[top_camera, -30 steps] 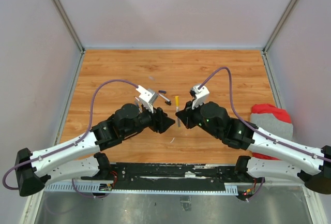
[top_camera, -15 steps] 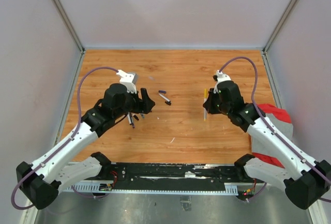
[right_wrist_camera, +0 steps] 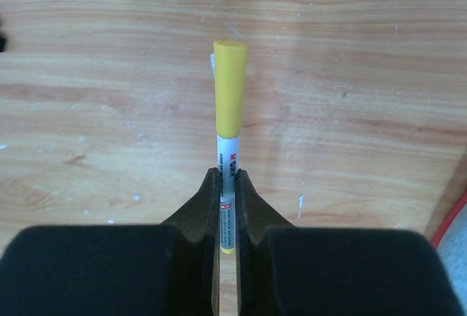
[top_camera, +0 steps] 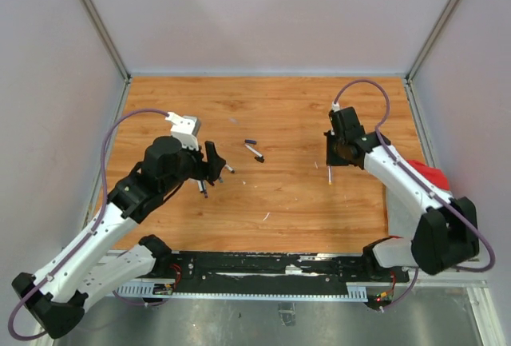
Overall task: Insert the pens into the pen caps
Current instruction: Place the pen at the center of the board.
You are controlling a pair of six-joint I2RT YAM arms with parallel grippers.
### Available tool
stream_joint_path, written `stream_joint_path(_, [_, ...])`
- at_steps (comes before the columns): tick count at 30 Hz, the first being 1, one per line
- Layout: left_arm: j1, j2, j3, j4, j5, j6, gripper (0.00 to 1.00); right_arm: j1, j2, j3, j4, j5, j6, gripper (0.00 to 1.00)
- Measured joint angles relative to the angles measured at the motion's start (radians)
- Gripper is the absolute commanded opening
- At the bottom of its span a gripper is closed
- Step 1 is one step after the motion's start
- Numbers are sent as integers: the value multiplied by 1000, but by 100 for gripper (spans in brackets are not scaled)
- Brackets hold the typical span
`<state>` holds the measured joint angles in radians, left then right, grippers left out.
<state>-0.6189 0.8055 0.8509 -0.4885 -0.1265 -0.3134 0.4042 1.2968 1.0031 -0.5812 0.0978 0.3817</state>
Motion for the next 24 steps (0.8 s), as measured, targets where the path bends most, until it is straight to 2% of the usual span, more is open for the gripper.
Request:
stream_joint_path(11, [0,-79,-63,0,-21,20,77,-64,407,245,-77,12,-77,3])
stream_joint_path(24, [0,-95,-65,1,-35,21,77,-124,623,395,-91,-2,-108,4])
